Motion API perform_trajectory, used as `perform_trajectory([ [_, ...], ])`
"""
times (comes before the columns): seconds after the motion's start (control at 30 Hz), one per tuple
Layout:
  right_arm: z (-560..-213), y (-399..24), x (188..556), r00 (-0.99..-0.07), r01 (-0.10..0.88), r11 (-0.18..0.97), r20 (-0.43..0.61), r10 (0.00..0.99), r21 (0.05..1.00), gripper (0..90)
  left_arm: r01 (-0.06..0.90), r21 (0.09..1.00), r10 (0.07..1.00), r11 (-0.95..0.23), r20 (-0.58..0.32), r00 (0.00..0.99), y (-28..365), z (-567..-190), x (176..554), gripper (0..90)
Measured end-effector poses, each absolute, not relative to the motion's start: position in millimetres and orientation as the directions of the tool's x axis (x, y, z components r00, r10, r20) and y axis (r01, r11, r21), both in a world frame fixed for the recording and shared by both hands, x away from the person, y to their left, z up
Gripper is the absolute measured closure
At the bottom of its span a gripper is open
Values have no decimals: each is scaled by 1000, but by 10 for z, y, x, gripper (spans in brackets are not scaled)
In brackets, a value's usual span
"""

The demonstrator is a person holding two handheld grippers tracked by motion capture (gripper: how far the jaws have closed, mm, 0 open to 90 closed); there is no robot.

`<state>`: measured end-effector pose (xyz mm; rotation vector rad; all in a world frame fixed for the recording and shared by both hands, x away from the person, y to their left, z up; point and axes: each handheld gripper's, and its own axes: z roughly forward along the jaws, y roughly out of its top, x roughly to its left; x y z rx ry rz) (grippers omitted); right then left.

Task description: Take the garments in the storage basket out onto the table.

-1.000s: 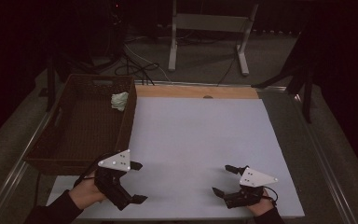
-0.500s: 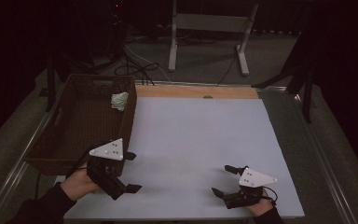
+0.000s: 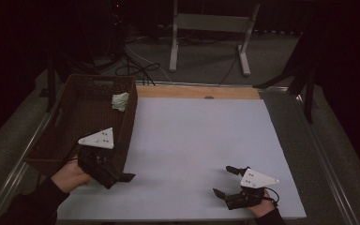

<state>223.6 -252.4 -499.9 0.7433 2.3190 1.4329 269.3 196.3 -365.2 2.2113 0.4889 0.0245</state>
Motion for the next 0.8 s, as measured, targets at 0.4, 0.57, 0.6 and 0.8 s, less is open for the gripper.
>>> perform_trajectory([
  [0.4, -4997, -2524, 2240, -816, 262, 361, 6, 578, 895, 96, 351, 761, 411, -545, -122, 903, 2154, -3509, 2820, 1],
  [0.57, -5000, -2521, 2240, -817, 261, 360, 7, 576, 896, 96, 359, 766, 432, -533, -118, 894, 2219, -3456, 2880, 1],
  [0.6, -4999, -2521, 2241, -817, 261, 360, 6, 576, 896, 96, 361, 765, 434, -533, -118, 893, 2232, -3439, 2893, 1],
  [0.8, -4997, -2518, 2239, -818, 260, 359, 7, 575, 897, 96, 378, 775, 464, -506, -124, 877, 2311, -3388, 2981, 1],
])
